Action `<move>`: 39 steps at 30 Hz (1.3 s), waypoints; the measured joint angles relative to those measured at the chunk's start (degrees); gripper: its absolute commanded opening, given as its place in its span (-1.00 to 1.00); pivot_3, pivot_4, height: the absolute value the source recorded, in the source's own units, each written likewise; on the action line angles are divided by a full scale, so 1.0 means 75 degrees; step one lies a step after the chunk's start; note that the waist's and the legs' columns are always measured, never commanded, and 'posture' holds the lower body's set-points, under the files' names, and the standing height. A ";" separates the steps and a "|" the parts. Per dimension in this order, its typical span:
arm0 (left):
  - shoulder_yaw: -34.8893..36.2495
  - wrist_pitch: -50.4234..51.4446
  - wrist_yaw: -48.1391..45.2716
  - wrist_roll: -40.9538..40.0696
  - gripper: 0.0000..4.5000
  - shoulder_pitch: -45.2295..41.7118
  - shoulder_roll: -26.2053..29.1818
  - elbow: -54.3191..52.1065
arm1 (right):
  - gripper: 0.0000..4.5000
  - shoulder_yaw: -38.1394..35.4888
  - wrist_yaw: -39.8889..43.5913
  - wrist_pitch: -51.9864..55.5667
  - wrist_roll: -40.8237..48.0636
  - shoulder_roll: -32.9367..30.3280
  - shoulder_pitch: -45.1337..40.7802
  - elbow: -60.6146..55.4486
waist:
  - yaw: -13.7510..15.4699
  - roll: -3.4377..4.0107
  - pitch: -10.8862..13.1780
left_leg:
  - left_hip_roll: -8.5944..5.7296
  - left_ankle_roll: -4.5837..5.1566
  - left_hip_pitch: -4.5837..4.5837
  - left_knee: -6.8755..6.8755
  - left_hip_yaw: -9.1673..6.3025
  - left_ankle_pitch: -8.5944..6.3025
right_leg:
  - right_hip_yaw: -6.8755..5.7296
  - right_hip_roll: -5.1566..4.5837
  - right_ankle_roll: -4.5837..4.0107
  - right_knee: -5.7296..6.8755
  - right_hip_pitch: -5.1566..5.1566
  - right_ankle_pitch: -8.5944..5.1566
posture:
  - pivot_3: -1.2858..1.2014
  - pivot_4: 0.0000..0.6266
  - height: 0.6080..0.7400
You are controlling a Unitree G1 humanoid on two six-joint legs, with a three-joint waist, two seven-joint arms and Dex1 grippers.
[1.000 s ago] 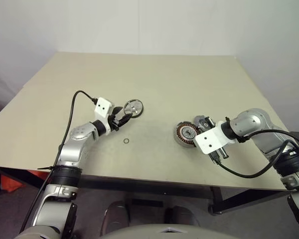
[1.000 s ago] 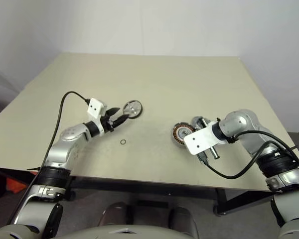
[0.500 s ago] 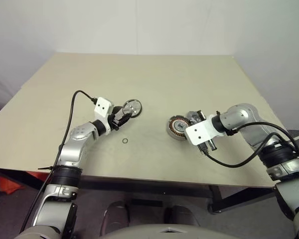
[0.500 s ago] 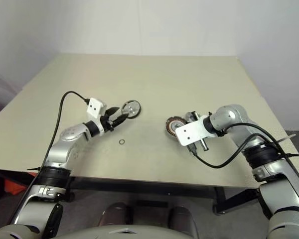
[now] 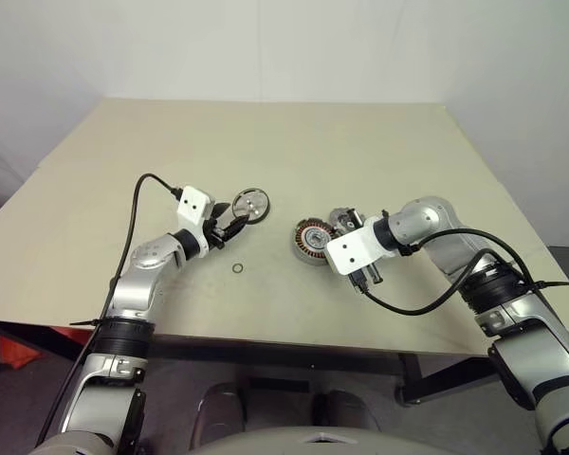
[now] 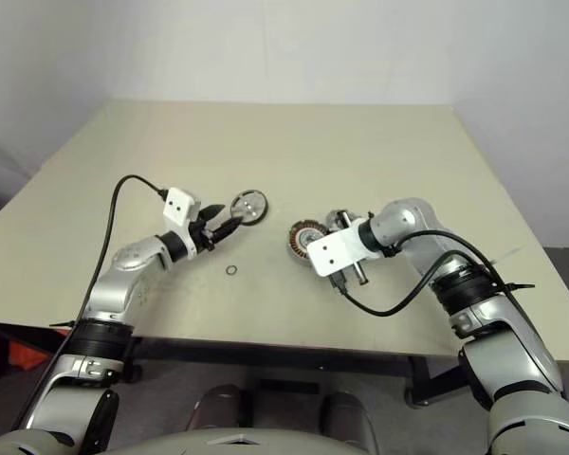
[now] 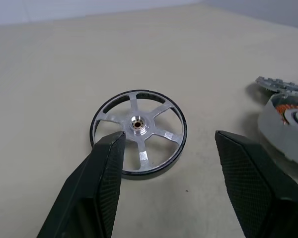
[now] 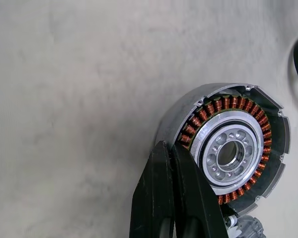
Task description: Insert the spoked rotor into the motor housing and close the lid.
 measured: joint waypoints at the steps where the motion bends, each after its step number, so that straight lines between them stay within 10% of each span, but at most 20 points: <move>1: 0.0000 0.0001 0.0000 0.0000 0.35 0.0000 -0.0001 0.0000 | -1.00 0.0008 0.0000 0.0027 0.0000 0.0046 0.0002 -0.0031 | -0.0004 0.0000 0.0000 | 0.0000 0.0000 0.0000 0.0000 0.0000 0.0000 | 0.0000 0.0000 0.0000 0.0000 0.0000 0.0000 | 0.03 -1.00 1.00; 21: 0.0000 0.0017 -0.0003 0.0001 0.35 -0.0001 -0.0003 0.0000 | -1.00 0.0141 -0.0130 0.0171 0.0030 0.0232 0.0017 -0.0114 | -0.0006 0.0000 0.0000 | 0.0000 -0.0004 0.0002 0.0001 0.0000 0.0000 | 0.0000 0.0000 -0.0001 0.0002 0.0002 0.0001 | 0.03 -1.00 1.00; 33: -0.0001 0.0019 0.0003 0.0002 0.35 -0.0001 -0.0013 0.0000 | 0.65 0.0140 -0.0129 -0.0022 0.0268 0.0223 0.0019 -0.0189 | -0.0005 -0.0001 0.0000 | 0.0000 -0.0017 0.0010 0.0001 0.0000 -0.0007 | 0.0000 0.0000 -0.0001 0.0003 0.0010 0.0001 | 0.03 -1.00 1.00; 39: 0.0000 0.0029 0.0033 -0.0001 0.35 0.0000 -0.0015 -0.0004 | 0.65 -0.0070 0.0232 0.0749 0.1117 0.0250 0.0006 -0.0767 | -0.0005 0.0000 0.0000 | 0.0001 -0.0010 0.0011 0.0000 -0.0001 -0.0004 | 0.0000 0.0000 -0.0001 0.0003 0.0010 0.0001 | 0.03 -1.00 1.00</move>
